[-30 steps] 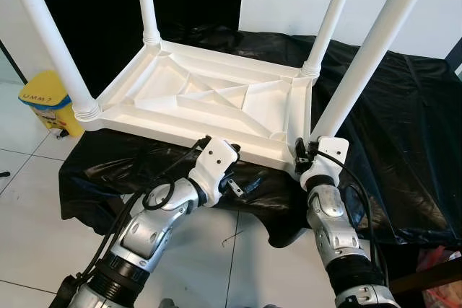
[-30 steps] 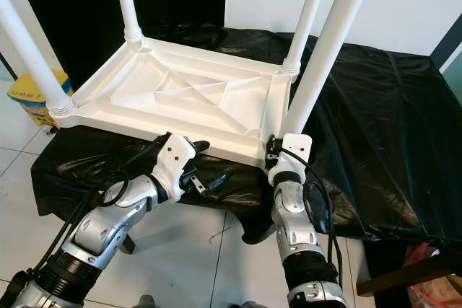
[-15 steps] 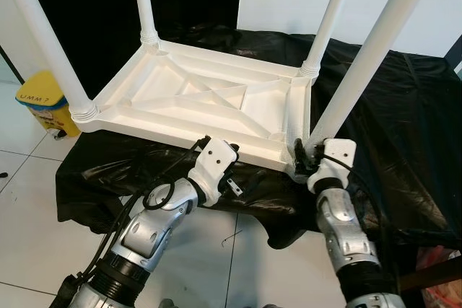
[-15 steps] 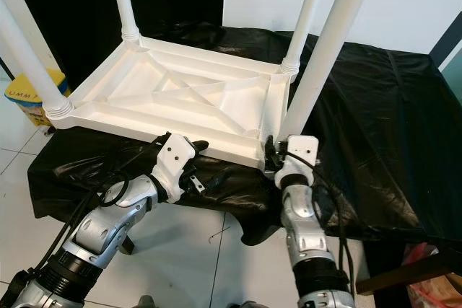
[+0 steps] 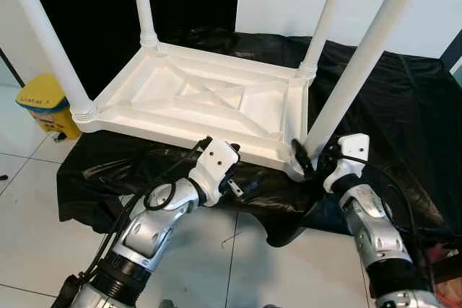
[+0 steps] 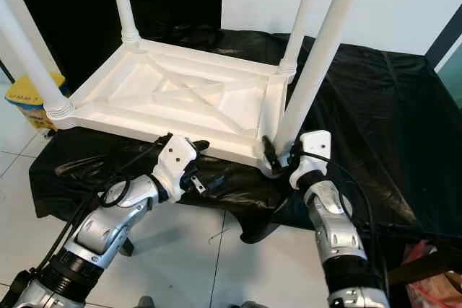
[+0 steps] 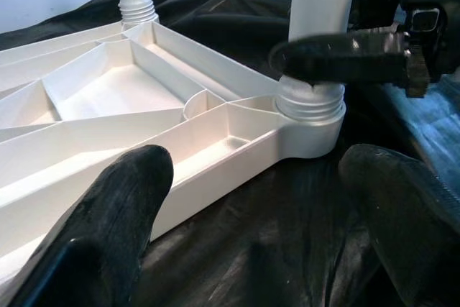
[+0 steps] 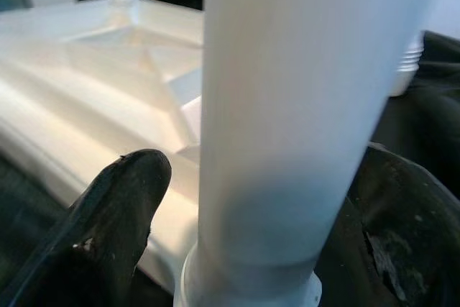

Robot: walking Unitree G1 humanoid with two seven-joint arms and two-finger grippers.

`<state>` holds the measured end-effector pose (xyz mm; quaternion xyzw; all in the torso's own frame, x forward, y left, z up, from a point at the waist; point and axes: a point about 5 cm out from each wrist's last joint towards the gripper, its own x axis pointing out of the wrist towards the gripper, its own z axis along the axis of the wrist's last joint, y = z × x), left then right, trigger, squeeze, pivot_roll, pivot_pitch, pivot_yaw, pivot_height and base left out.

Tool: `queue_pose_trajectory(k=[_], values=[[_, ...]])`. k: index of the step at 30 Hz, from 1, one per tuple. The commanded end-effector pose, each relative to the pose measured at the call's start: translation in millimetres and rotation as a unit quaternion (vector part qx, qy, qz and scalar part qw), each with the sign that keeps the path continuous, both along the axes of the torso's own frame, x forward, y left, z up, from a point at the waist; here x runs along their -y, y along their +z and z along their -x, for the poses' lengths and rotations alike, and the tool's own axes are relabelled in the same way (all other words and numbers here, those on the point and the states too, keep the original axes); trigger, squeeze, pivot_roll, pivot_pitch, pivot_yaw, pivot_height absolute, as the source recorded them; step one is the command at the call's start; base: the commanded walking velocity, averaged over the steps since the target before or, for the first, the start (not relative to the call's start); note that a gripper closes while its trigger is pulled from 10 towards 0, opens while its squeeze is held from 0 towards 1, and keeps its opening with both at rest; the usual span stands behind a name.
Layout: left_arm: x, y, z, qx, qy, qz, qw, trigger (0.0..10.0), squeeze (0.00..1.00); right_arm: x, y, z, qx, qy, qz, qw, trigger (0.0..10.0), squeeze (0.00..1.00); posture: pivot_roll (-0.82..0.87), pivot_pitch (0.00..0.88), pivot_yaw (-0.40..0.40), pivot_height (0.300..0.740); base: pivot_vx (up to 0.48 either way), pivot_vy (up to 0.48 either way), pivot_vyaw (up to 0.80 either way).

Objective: Building children table

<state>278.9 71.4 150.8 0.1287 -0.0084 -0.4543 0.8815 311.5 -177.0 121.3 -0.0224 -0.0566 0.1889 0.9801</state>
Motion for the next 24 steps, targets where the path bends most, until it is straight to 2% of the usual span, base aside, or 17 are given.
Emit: queue_pose_trajectory(k=[1,3,7,8,9,10,11,12,21,22,24], values=[[2.3,0,-0.2,0.001,-0.025,-0.01,1.0,10.0,0.0,0.1,-4,-3.1,-0.013,0.033,0.022,0.999,10.0,0.0,0.03,0.017,-0.082,0.74,0.0,0.0,0.0],[2.0,1,-0.5,0.002,-0.026,-0.011,1.0,10.0,0.0,-2.6,-7,-9.8,-0.028,0.065,0.037,0.997,10.0,0.0,0.03,0.021,-0.078,0.74,0.0,0.0,0.0],[1.9,1,-0.5,0.003,-0.027,-0.011,1.0,10.0,0.0,-3.8,-8,-12.9,-0.035,0.076,0.038,0.996,10.0,0.0,0.03,0.022,-0.078,0.74,0.0,0.0,0.0],[2.1,1,-0.2,0.003,-0.027,-0.011,1.0,10.0,0.0,-5.1,-9,-14.4,-0.038,0.083,0.043,0.995,8.5,0.0,0.03,0.026,-0.078,0.74,0.0,0.0,0.0],[2.1,1,-0.2,0.003,-0.027,-0.011,1.0,10.0,0.0,-5.1,-9,-14.4,-0.038,0.083,0.043,0.995,8.5,0.0,0.03,0.026,-0.078,0.74,0.0,0.0,0.0],[1.9,1,0.0,0.004,-0.026,-0.011,1.0,10.0,0.0,-5.6,-10,-16.2,-0.04,0.09,0.05,0.994,1.7,0.0,0.04,0.031,-0.079,0.74,0.0,0.0,0.0],[1.9,1,0.0,0.004,-0.026,-0.011,1.0,10.0,0.0,-5.6,-10,-16.2,-0.04,0.09,0.05,0.994,1.7,0.0,0.04,0.031,-0.079,0.74,0.0,0.0,0.0],[1.4,1,0.2,0.004,-0.024,-0.011,1.0,10.0,0.0,-5.1,-11,-17.7,-0.043,0.094,0.056,0.993,0.0,0.0,0.04,0.037,-0.081,0.74,0.0,0.0,0.0],[-0.6,2,0.5,0.005,-0.019,-0.011,1.0,10.0,0.0,0.8,-17,-20.3,-0.054,0.088,0.059,0.993,0.0,0.0,0.05,0.047,-0.084,0.74,0.0,0.0,0.0],[-0.9,2,0.6,0.005,-0.018,-0.011,1.0,10.0,0.0,1.9,-19,-20.4,-0.056,0.08,0.054,0.994,10.0,0.0,0.05,0.048,-0.085,0.74,0.0,0.0,0.0],[-1.2,2,0.9,0.004,-0.018,-0.011,1.0,10.0,0.0,3.1,-21,-20.2,-0.059,0.066,0.053,0.995,10.0,0.0,0.05,0.051,-0.085,0.74,0.0,0.0,0.0]])
